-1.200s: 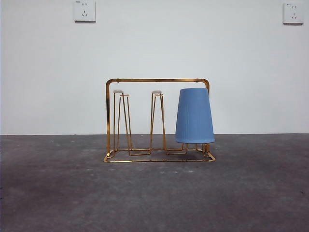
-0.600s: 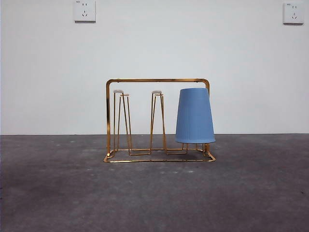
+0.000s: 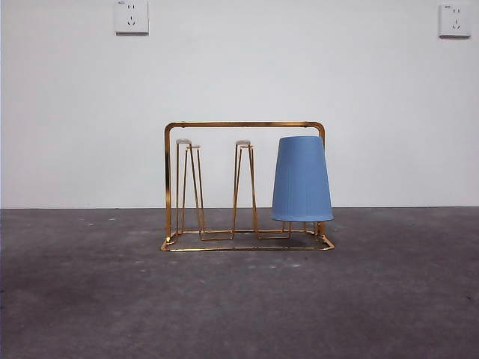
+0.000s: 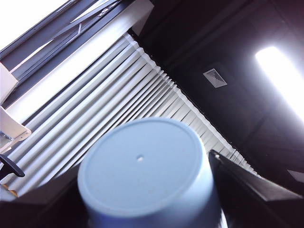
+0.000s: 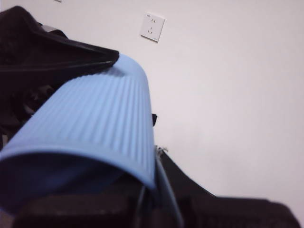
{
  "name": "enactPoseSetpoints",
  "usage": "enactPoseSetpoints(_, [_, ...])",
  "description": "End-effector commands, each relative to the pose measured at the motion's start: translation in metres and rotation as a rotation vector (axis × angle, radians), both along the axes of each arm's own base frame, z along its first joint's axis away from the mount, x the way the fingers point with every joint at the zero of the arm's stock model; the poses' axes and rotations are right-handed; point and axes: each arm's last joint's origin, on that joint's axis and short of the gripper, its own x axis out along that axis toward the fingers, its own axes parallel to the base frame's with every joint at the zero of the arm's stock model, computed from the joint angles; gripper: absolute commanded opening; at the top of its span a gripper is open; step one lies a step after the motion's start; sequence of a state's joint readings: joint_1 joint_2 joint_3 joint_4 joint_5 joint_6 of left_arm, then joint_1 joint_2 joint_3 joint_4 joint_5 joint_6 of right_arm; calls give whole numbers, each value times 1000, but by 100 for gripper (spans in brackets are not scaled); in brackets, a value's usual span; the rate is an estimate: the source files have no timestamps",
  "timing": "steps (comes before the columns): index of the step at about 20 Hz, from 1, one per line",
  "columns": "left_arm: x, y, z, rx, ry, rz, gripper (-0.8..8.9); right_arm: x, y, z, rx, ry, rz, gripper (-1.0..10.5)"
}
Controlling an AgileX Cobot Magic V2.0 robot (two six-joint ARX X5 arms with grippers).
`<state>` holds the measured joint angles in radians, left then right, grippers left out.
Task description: Pick up cup 1,put cup 1 in the cup rack,pick up cup 2,put cup 2 in the cup rack
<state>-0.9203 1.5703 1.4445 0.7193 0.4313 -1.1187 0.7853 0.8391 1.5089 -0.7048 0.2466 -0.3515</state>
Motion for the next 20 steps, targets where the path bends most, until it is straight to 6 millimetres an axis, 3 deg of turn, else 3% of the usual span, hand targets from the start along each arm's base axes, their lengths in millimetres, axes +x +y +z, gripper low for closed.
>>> enactPoseSetpoints(1, [-1,-2,-3,20,-61,19,15,8,8,-6,-29,41,-9,8])
enactPoseSetpoints(3, [-1,-2,-3,21,-67,22,-7,9,8,-7,-34,49,-9,15])
enactPoseSetpoints(6, [1,-2,-4,36,-84,43,-6,8,8,-7,-20,65,-11,154])
enactPoseSetpoints(12, [7,18,1,160,-115,180,-6,-9,-10,-18,-64,151,-54,167])
enactPoseSetpoints(15, [3,44,5,350,-147,390,-6,-24,-28,-28,-70,229,-101,167])
enactPoseSetpoints(20, [-22,92,6,764,-185,843,-6,-46,-50,-35,-46,257,-137,163])
